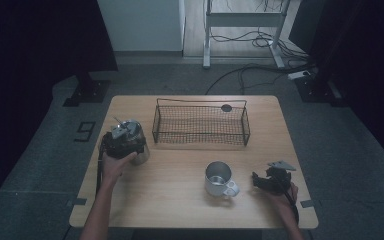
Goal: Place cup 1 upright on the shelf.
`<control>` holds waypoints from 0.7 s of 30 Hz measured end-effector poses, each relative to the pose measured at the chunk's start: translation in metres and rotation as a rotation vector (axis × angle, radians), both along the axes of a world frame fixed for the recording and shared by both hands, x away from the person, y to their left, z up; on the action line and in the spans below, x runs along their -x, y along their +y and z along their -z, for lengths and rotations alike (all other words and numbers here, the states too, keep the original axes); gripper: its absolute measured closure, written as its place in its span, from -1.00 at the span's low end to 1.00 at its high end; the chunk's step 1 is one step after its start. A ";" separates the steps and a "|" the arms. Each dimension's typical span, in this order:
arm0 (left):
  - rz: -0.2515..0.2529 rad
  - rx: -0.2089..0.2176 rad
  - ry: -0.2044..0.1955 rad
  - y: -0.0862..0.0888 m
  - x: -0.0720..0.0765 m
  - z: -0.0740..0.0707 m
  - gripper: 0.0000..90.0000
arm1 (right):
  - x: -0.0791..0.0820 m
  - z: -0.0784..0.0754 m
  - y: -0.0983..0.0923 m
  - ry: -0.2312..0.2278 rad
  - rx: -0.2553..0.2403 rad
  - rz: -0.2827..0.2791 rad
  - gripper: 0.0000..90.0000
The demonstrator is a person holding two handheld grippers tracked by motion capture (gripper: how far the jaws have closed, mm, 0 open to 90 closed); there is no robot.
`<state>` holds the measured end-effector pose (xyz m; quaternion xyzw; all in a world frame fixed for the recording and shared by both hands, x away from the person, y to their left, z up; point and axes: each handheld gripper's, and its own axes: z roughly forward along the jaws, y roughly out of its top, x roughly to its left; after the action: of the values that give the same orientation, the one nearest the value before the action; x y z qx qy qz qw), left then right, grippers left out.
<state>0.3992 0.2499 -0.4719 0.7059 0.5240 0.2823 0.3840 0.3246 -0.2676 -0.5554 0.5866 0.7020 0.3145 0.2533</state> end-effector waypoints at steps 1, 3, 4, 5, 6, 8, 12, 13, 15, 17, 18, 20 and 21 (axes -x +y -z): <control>0.000 -0.002 -0.001 0.000 0.000 0.000 -0.93 | 0.000 0.000 0.000 0.000 -0.001 0.001 -0.71; -0.001 -0.004 -0.003 0.000 0.000 0.000 -0.92 | 0.000 0.000 0.000 0.000 -0.001 0.001 -0.71; -0.001 -0.004 -0.003 0.000 0.000 0.000 -0.92 | 0.000 0.000 0.000 0.001 0.000 0.001 -0.71; -0.001 -0.004 -0.003 0.000 0.000 0.000 -0.92 | 0.000 0.000 0.000 0.000 -0.001 0.001 -0.71; -0.001 -0.005 -0.003 0.000 0.000 0.000 -0.92 | 0.000 0.000 0.000 0.001 -0.001 0.001 -0.71; 0.000 -0.009 -0.004 -0.001 0.001 0.000 -0.92 | 0.000 0.000 0.000 0.001 -0.001 0.001 -0.71; 0.005 -0.010 0.005 -0.001 0.002 -0.001 -0.91 | 0.000 0.000 0.000 0.001 0.000 0.001 -0.71; 0.010 -0.011 0.010 -0.002 0.002 -0.002 -0.91 | 0.000 0.000 0.000 0.001 0.000 0.001 -0.71; 0.017 -0.018 0.012 -0.003 0.004 -0.003 -0.91 | 0.000 0.000 0.000 0.000 -0.001 0.001 -0.71; 0.020 -0.029 0.013 -0.004 0.005 -0.003 -0.91 | 0.000 0.000 0.000 0.001 0.000 0.001 -0.71; 0.021 -0.033 0.014 -0.005 0.006 -0.004 -0.91 | 0.000 0.000 0.000 0.000 -0.001 0.001 -0.71; 0.025 -0.034 0.013 -0.007 0.008 -0.005 -0.91 | 0.000 0.000 0.000 0.001 0.000 0.003 -0.71; 0.024 -0.031 0.013 -0.007 0.009 -0.005 -0.91 | 0.000 0.000 0.000 0.001 0.001 0.004 -0.71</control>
<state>0.3901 0.2424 -0.4668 0.7199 0.5135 0.2811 0.3728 0.3245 -0.2677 -0.5552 0.5880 0.7012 0.3135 0.2537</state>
